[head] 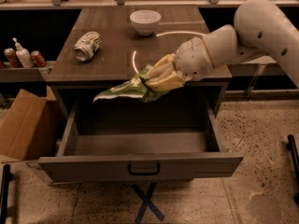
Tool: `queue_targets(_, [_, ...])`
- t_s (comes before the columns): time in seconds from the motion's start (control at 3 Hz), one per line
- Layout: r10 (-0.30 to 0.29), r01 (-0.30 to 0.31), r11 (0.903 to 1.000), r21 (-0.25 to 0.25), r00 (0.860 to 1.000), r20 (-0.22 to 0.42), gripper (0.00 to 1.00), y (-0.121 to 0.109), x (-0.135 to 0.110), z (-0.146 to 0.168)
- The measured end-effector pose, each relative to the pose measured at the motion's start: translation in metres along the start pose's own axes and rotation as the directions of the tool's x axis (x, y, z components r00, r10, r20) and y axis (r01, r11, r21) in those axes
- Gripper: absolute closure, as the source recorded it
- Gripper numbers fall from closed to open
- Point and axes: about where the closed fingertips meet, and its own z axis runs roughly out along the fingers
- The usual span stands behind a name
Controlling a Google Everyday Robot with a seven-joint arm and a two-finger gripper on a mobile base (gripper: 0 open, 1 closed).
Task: Place green jalapeno chip bag into top drawer
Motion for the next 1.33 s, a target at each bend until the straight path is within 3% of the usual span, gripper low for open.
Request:
queue_targets(0.33, [0.054,-0.057,0.9977,-0.037,0.995,-0.090,1.00,0.031,0.032,0.018])
queue_targets(0.67, [0.131,-0.133,0.9911,0.000,0.977,-0.166,1.00,0.040,0.075,0.026])
queue_targets(1.0, [0.198,-0.186,0.9793,0.081,0.964,-0.179,0.82,0.034,0.109,0.026])
queue_targets(1.33, [0.253,-0.223,0.9555,0.194,0.956,-0.148,0.52,0.015,0.135,0.023])
